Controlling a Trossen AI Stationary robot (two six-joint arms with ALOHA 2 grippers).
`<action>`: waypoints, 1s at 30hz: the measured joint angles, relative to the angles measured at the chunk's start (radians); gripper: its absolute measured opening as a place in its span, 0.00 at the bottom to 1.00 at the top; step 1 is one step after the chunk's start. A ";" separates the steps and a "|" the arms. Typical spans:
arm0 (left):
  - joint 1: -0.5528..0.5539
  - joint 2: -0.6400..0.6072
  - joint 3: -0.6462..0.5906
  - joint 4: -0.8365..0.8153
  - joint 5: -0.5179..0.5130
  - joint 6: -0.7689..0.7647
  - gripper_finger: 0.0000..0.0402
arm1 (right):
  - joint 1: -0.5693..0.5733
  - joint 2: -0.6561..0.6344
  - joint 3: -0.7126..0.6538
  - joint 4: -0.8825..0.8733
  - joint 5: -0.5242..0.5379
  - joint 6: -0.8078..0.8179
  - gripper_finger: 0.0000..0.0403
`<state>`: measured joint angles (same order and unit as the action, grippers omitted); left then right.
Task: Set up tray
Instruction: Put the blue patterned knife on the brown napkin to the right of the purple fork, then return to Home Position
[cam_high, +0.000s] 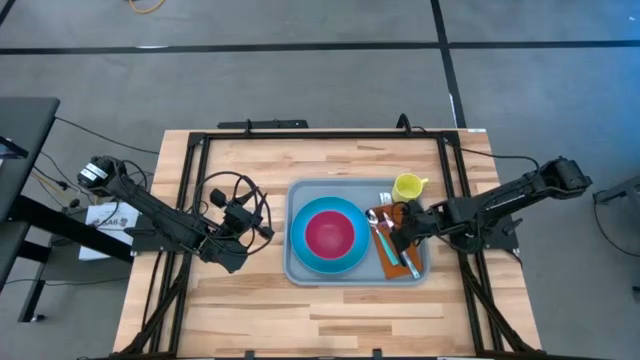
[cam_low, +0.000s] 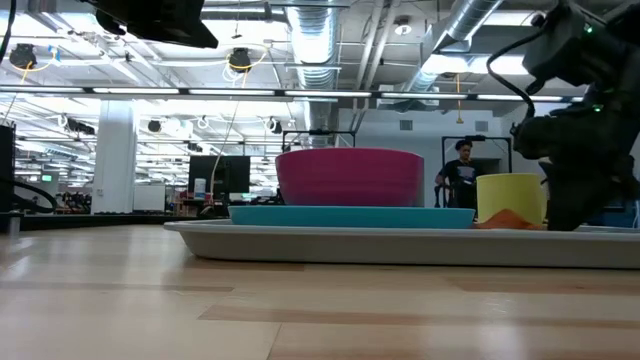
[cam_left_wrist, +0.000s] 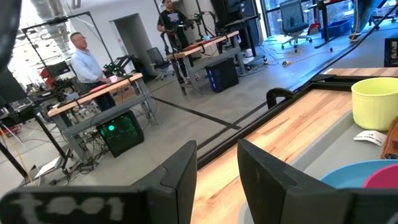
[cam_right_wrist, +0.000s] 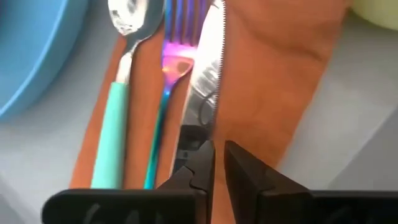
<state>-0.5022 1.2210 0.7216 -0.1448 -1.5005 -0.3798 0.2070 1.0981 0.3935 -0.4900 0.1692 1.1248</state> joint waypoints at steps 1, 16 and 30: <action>0.000 0.000 0.000 0.000 0.000 0.000 0.27 | 0.000 0.000 0.000 -0.006 0.005 0.000 0.06; -0.036 -0.089 0.000 0.003 -0.019 0.218 0.27 | 0.055 -0.001 0.541 -0.548 0.256 -0.377 0.00; -0.146 -0.735 -0.004 -0.166 -0.042 0.441 0.27 | 0.290 -0.013 0.798 -0.910 0.521 -0.494 0.01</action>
<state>-0.6483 0.4862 0.7177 -0.3104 -1.5422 0.0608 0.4973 1.0846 1.1919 -1.3999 0.6903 0.6308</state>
